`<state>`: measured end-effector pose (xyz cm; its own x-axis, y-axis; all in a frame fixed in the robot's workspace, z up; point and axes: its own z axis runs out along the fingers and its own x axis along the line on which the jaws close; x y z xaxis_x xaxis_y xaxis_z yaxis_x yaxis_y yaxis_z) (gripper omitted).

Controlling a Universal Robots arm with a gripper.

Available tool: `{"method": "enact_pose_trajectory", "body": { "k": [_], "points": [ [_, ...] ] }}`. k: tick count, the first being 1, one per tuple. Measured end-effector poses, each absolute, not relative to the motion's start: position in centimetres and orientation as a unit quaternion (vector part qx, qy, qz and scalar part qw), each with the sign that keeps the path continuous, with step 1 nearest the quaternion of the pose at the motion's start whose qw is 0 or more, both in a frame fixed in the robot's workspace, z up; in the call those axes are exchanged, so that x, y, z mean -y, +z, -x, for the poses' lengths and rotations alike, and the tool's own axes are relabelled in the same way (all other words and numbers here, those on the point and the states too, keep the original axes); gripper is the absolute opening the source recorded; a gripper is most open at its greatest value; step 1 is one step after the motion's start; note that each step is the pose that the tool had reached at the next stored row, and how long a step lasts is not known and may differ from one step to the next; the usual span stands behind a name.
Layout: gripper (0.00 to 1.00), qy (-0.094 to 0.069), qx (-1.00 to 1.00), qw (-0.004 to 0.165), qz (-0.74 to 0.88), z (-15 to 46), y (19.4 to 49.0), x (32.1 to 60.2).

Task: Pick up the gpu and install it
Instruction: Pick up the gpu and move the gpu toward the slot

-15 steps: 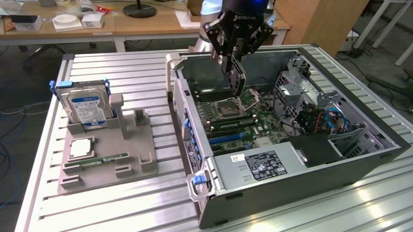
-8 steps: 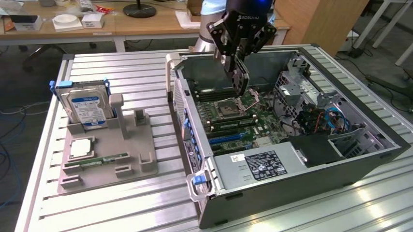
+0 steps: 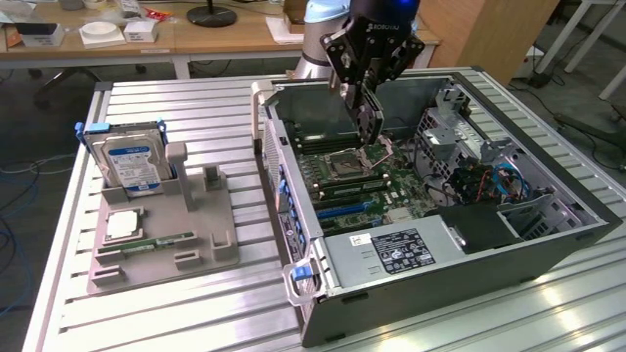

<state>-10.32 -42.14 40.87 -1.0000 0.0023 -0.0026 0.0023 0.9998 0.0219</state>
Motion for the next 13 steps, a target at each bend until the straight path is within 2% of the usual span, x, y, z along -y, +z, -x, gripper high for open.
{"method": "enact_pose_trajectory", "body": {
  "k": [13],
  "points": [
    [0.26,0.011,-1.0,0.001,-0.001,8.6,40.8,42.1]
  ]
}}
